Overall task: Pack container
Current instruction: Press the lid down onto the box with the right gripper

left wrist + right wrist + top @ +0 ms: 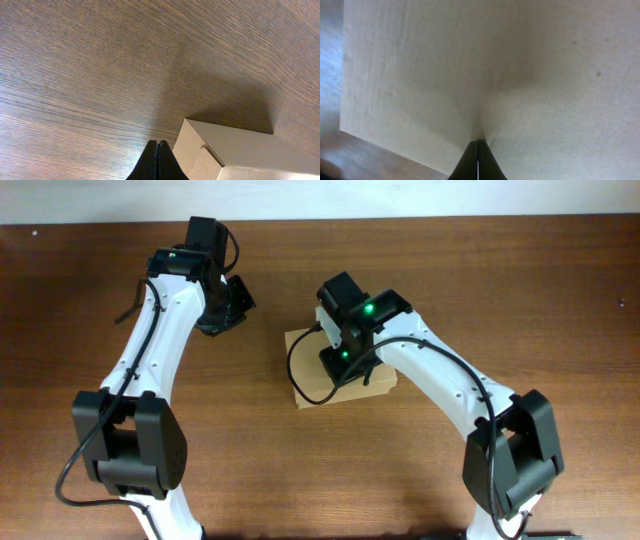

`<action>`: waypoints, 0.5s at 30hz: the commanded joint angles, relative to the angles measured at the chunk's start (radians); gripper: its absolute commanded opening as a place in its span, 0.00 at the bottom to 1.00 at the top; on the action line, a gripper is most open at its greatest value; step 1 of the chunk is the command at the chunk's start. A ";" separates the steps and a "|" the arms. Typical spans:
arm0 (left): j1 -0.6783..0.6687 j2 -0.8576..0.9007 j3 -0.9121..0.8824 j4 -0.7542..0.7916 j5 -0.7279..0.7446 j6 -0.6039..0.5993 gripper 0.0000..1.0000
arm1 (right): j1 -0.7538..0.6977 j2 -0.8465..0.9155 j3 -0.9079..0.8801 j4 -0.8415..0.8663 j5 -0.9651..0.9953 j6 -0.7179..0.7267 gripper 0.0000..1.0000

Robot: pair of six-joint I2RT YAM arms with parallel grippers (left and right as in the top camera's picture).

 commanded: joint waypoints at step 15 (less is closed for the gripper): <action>0.001 -0.008 0.187 -0.138 -0.012 0.042 0.96 | 0.023 -0.071 0.205 -0.111 0.021 -0.040 0.99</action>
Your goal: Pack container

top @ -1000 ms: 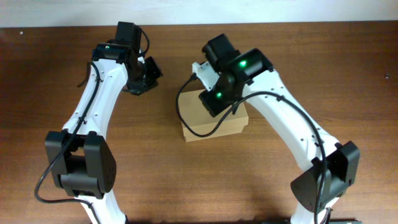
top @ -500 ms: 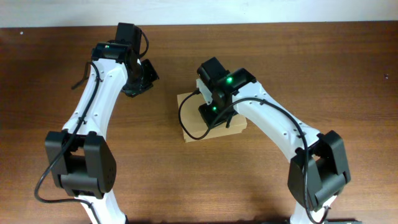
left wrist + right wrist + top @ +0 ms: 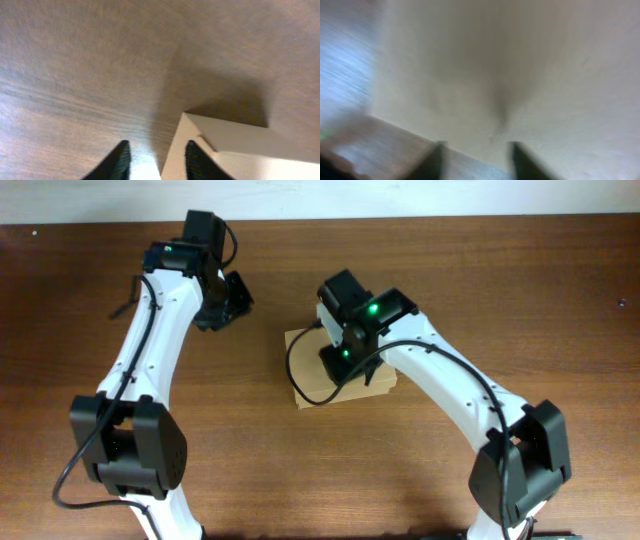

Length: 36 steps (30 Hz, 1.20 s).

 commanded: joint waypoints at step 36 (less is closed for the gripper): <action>-0.356 -0.772 0.097 -0.504 -0.389 0.023 1.00 | -0.244 -1.133 0.017 -0.440 -0.012 -0.267 0.99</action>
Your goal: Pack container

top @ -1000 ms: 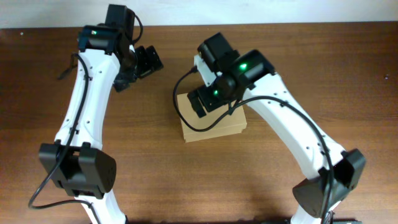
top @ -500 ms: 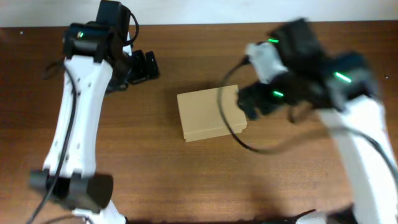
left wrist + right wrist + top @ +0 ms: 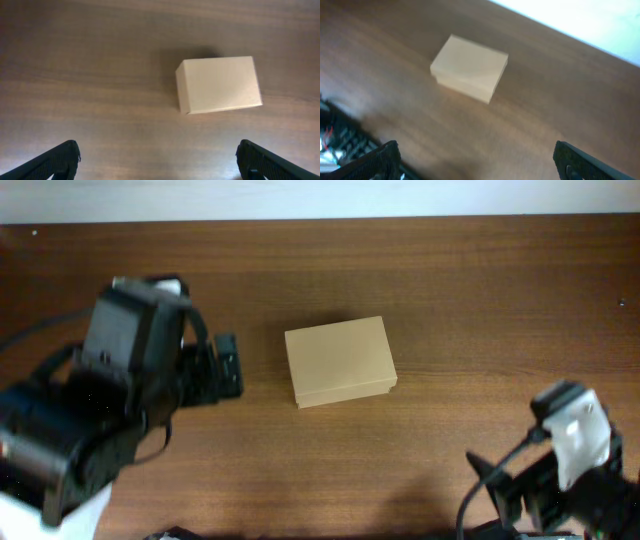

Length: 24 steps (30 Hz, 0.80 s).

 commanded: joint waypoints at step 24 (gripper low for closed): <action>-0.037 -0.915 -0.986 0.416 -0.066 -0.116 1.00 | -0.007 -0.699 -0.676 0.276 -0.008 0.133 0.99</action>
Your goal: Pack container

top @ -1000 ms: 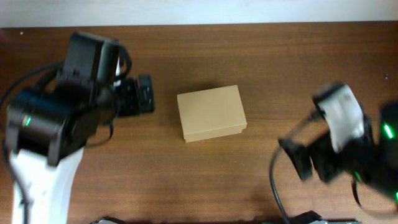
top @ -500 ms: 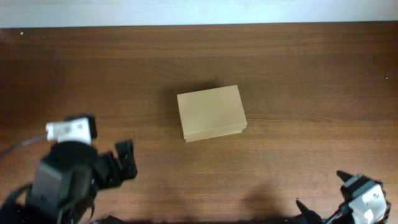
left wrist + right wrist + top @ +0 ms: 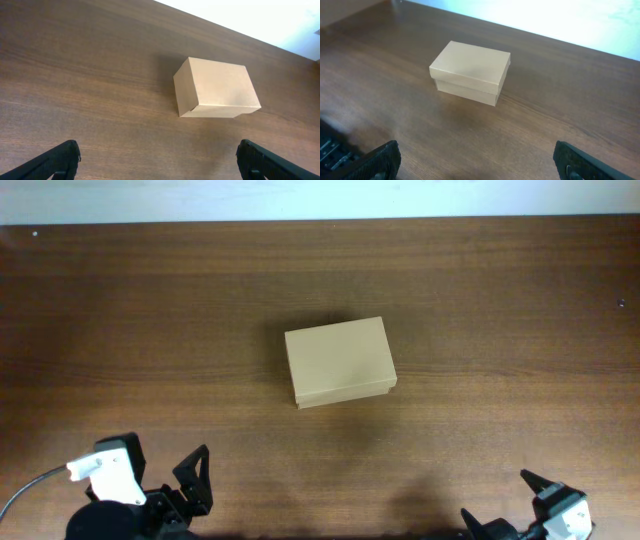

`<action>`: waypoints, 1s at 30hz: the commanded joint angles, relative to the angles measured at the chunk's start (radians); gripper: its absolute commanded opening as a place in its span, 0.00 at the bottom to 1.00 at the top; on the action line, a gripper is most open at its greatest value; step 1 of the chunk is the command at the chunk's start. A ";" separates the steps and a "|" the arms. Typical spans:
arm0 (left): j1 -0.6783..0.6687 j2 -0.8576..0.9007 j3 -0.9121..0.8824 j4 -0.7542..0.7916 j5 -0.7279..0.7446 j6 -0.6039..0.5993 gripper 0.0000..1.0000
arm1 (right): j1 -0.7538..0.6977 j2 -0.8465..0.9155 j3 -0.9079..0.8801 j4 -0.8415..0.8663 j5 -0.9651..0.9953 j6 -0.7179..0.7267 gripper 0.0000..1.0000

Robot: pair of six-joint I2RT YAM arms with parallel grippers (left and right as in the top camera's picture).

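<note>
A tan cardboard box point(image 3: 339, 362) with its lid on sits in the middle of the wooden table; the wrist views also show the box point(image 3: 216, 88) and the box point(image 3: 470, 72). My left gripper point(image 3: 159, 160) is open, its fingers spread wide at the frame's lower corners, far back from the box. My right gripper point(image 3: 477, 161) is open as well, also far from the box. In the overhead view only the tips of the left gripper point(image 3: 150, 495) and the right gripper point(image 3: 540, 515) show at the bottom edge.
Brown wooden table point(image 3: 500, 300) all round the box. A white wall strip point(image 3: 320, 195) runs along the table's far edge.
Both arms have drawn back further to the table's near edge. The box has not moved. Both grippers stay open.
First both grippers were shut, the right one pressing on the box lid and the left one beside the box's far left corner. Then both were opening. Later both were open and away from the closed box, and now they sit at the near edge.
</note>
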 commanded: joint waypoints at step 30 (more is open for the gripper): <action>-0.005 -0.046 -0.060 -0.052 0.036 -0.006 1.00 | -0.007 -0.068 -0.019 0.021 -0.006 0.021 0.99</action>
